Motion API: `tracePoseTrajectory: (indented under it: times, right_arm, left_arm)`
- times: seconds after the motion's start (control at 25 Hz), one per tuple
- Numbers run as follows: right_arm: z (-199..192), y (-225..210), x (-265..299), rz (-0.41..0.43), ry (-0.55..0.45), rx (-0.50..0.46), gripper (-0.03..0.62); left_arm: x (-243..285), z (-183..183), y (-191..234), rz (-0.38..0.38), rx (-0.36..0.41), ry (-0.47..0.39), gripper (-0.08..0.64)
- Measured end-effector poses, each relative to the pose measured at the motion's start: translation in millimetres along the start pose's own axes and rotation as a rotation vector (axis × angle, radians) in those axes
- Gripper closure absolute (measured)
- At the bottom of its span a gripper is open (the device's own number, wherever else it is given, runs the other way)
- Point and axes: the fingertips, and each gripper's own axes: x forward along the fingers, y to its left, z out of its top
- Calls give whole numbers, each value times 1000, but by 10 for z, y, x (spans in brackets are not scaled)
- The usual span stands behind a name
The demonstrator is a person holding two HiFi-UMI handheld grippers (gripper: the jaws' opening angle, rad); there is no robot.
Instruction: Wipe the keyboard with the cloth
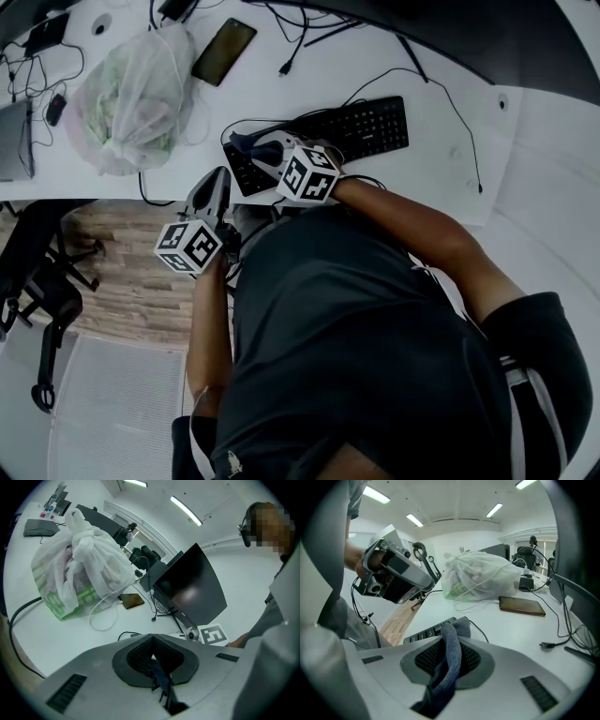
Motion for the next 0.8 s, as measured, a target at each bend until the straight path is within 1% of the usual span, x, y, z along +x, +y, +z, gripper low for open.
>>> tracePoseTrajectory:
  times: [0.08, 0.2, 0.4, 0.48, 0.56, 0.68, 0.8]
  right_arm:
    - [-3, -27, -26, -3, 15, 22, 532]
    - [-69, -105, -115, -42, 42, 28, 532]
    - [-373, -305, -416, -125, 95, 22, 532]
    - [-565, -409, -609, -173, 123, 30, 532]
    - [-795, -529, -838, -228, 152, 58, 532]
    - [-1222, -739, -1219, -321, 195, 126, 532]
    - [-1615, -975, -1650, -436, 220, 212, 532]
  left_arm:
    - [-17, -23, 10, 3, 4, 4, 555]
    - [-43, -47, 18, 6, 6, 8, 555]
    - [-51, -84, 29, 5, 15, 19, 555]
    - [-63, -99, 25, 3, 19, 20, 555]
    - [-82, -112, 22, 3, 23, 18, 555]
    - [-117, -150, 24, 3, 24, 17, 555]
    - [-174, -198, 34, 7, 25, 15, 555]
